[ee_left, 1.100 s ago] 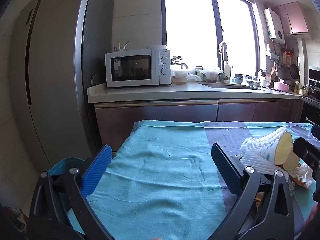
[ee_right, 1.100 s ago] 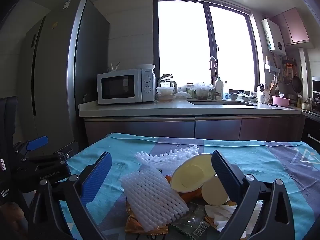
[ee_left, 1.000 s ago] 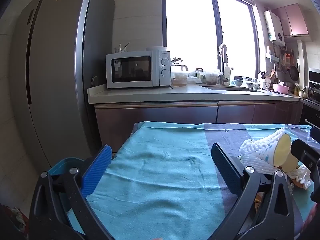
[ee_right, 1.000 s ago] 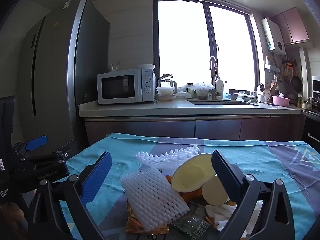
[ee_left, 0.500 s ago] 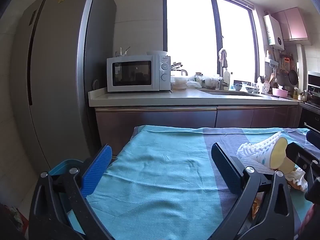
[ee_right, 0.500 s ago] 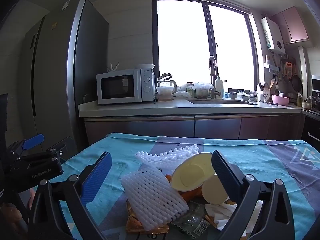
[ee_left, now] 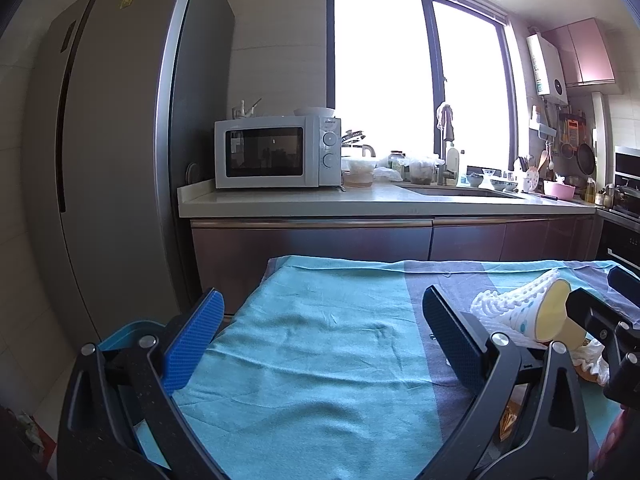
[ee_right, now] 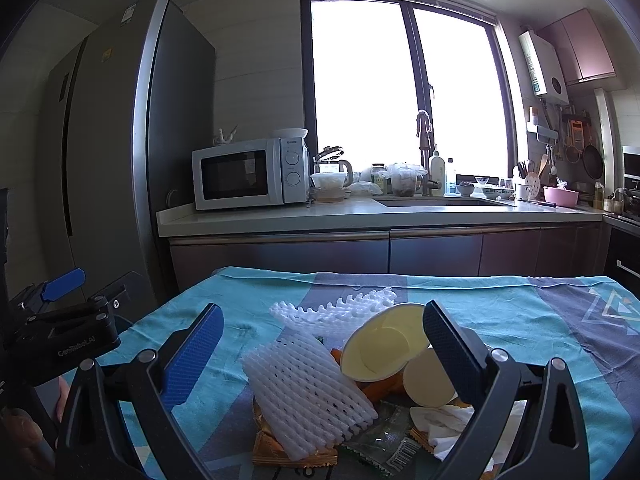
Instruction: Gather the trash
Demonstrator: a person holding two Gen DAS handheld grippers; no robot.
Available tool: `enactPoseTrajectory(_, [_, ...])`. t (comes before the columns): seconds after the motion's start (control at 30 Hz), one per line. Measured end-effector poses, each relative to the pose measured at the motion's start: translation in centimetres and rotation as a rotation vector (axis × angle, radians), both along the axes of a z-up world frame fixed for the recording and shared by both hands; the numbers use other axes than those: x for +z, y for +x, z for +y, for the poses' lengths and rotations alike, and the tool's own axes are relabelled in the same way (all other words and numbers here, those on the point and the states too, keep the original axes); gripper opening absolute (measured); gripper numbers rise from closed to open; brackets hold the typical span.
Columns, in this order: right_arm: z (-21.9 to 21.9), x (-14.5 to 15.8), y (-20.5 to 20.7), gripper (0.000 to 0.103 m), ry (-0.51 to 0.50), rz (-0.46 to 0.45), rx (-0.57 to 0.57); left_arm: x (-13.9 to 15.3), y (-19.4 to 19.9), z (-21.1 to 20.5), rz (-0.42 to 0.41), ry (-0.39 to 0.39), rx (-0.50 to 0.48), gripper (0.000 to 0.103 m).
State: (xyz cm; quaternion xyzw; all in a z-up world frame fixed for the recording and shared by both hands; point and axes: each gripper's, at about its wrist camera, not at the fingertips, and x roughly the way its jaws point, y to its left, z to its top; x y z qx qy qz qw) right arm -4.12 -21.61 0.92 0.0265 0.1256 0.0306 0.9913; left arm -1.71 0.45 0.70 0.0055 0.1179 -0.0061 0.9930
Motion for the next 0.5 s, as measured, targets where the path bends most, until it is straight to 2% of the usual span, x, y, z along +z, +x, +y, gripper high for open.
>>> enactPoseTrajectory(0.5, [-0.22,-0.04,0.29,0.096,0.013,0.006,0.001,-0.13,0.10,-0.24,-0.010,0.007,-0.007,0.098])
